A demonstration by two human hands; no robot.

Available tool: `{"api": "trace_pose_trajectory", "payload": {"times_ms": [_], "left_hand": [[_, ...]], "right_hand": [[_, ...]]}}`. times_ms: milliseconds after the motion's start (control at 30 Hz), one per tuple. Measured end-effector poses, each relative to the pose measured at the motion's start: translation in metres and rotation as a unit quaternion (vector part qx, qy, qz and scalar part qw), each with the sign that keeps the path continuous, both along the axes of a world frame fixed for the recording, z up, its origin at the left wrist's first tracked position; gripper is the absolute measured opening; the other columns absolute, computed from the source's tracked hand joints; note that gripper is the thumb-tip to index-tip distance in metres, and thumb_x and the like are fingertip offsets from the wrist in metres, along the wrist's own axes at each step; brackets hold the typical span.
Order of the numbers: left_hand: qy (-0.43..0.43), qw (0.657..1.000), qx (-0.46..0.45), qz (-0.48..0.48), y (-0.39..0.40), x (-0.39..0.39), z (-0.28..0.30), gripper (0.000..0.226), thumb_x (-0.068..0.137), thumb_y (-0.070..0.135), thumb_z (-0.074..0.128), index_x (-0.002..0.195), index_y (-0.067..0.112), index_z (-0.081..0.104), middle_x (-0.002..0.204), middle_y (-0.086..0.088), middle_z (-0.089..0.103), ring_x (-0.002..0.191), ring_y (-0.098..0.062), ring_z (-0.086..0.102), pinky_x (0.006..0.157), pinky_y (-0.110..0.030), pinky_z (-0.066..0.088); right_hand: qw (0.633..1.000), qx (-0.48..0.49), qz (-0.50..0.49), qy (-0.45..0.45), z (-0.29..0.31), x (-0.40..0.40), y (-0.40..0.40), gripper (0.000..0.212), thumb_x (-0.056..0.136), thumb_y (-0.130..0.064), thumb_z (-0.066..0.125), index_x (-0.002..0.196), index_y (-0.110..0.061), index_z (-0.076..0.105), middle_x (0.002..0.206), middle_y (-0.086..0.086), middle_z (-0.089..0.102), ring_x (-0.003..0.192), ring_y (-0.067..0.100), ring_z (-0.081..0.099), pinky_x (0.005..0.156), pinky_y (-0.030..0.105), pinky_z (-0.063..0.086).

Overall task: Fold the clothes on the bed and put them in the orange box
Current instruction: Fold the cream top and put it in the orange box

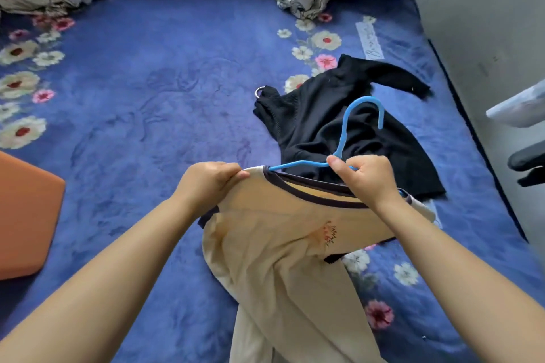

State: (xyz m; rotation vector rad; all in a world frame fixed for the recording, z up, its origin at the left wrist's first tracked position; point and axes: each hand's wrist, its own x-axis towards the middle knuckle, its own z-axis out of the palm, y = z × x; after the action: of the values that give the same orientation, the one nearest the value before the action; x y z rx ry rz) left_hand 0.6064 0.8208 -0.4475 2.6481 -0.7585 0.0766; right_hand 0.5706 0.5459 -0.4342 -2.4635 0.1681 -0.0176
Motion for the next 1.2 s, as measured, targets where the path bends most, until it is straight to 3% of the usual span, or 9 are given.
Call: {"api": "trace_pose_trajectory", "payload": {"times_ms": [167, 300, 467, 633, 700, 767, 867, 1000, 1200], "left_hand": [[-0.048, 0.996, -0.051, 0.052, -0.017, 0.0, 0.003, 0.059, 0.095, 0.058, 0.012, 0.055, 0.018, 0.028, 0.039, -0.003, 0.034, 0.037, -0.02, 0.031, 0.04, -0.016, 0.016], [0.016, 0.998, -0.052, 0.03, -0.04, -0.009, 0.002, 0.039, 0.084, 0.056, 0.023, 0.054, 0.031, 0.017, 0.046, 0.003, 0.03, 0.047, -0.022, 0.032, 0.043, -0.022, 0.018], [0.077, 0.992, -0.084, 0.058, -0.053, -0.014, 0.006, 0.047, 0.082, 0.054, 0.03, 0.055, 0.018, 0.041, 0.046, 0.014, 0.034, 0.051, -0.02, 0.036, 0.048, -0.017, 0.025], [0.187, 0.945, -0.214, 0.161, -0.079, -0.035, 0.006, 0.044, 0.097, 0.02, 0.047, 0.055, 0.007, 0.044, 0.051, -0.001, 0.036, 0.05, -0.009, 0.035, 0.052, -0.018, 0.029], [0.224, 0.912, -0.275, 0.205, -0.095, -0.045, 0.008, 0.043, 0.098, 0.02, 0.044, 0.062, -0.005, 0.046, 0.057, -0.007, 0.035, 0.056, -0.015, 0.034, 0.056, -0.027, 0.03], [0.199, 0.915, -0.29, 0.198, -0.11, -0.053, 0.01, 0.043, 0.098, 0.019, 0.043, 0.06, 0.0, 0.041, 0.055, -0.004, 0.031, 0.055, -0.016, 0.03, 0.053, -0.024, 0.026], [0.147, 0.947, -0.25, 0.138, -0.125, -0.058, 0.015, 0.045, 0.097, 0.02, 0.046, 0.055, 0.006, 0.041, 0.049, 0.003, 0.032, 0.049, -0.01, 0.034, 0.052, -0.02, 0.029], [0.117, 0.971, -0.201, 0.062, -0.125, -0.056, 0.019, 0.04, 0.087, 0.034, 0.04, 0.051, 0.026, 0.025, 0.044, 0.011, 0.025, 0.047, -0.001, 0.04, 0.049, -0.017, 0.029], [0.08, 0.987, -0.137, -0.003, -0.094, -0.058, 0.013, 0.034, 0.085, 0.045, 0.027, 0.058, 0.026, 0.033, 0.048, 0.014, 0.027, 0.055, -0.01, 0.039, 0.053, -0.015, 0.031]], "right_hand": [[0.983, 0.072, -0.169, 0.029, 0.008, -0.02, -0.064, 0.062, 0.074, -0.056, 0.053, 0.044, -0.015, 0.017, 0.041, -0.005, 0.015, 0.048, 0.014, 0.016, 0.05, 0.03, 0.015], [0.956, 0.126, -0.255, 0.065, 0.005, -0.04, -0.093, 0.055, 0.06, -0.063, 0.045, 0.048, -0.015, 0.021, 0.05, 0.002, 0.018, 0.053, 0.017, 0.018, 0.052, 0.032, 0.018], [0.934, 0.175, -0.312, -0.001, -0.009, -0.053, -0.113, 0.059, 0.05, -0.071, 0.037, 0.045, -0.012, 0.031, 0.049, 0.003, 0.026, 0.052, 0.017, 0.025, 0.057, 0.031, 0.025], [0.909, 0.197, -0.367, 0.017, -0.023, -0.06, -0.118, 0.061, 0.06, -0.069, 0.038, 0.053, -0.008, 0.038, 0.055, 0.004, 0.03, 0.057, 0.019, 0.032, 0.062, 0.033, 0.033], [0.934, 0.116, -0.323, 0.095, -0.032, -0.059, -0.116, 0.057, 0.081, -0.055, 0.041, 0.063, -0.002, 0.046, 0.063, 0.008, 0.043, 0.071, 0.028, 0.043, 0.068, 0.034, 0.034], [0.949, 0.002, -0.266, 0.17, -0.04, -0.059, -0.107, 0.041, 0.092, -0.037, 0.047, 0.083, 0.002, 0.055, 0.087, 0.015, 0.057, 0.092, 0.035, 0.051, 0.075, 0.037, 0.037], [0.976, -0.134, -0.128, 0.116, -0.043, -0.055, -0.083, 0.03, 0.083, -0.023, 0.058, 0.099, 0.003, 0.059, 0.106, 0.022, 0.058, 0.105, 0.04, 0.052, 0.082, 0.04, 0.042], [0.981, -0.022, 0.169, 0.092, -0.03, -0.039, -0.04, 0.03, 0.09, -0.012, 0.05, 0.118, -0.01, 0.06, 0.111, 0.009, 0.064, 0.107, 0.027, 0.054, 0.087, 0.033, 0.039], [0.948, -0.035, 0.277, 0.149, -0.041, -0.025, -0.031, 0.028, 0.095, -0.029, 0.047, 0.117, -0.017, 0.06, 0.11, 0.003, 0.058, 0.107, 0.019, 0.05, 0.09, 0.03, 0.038]]}}
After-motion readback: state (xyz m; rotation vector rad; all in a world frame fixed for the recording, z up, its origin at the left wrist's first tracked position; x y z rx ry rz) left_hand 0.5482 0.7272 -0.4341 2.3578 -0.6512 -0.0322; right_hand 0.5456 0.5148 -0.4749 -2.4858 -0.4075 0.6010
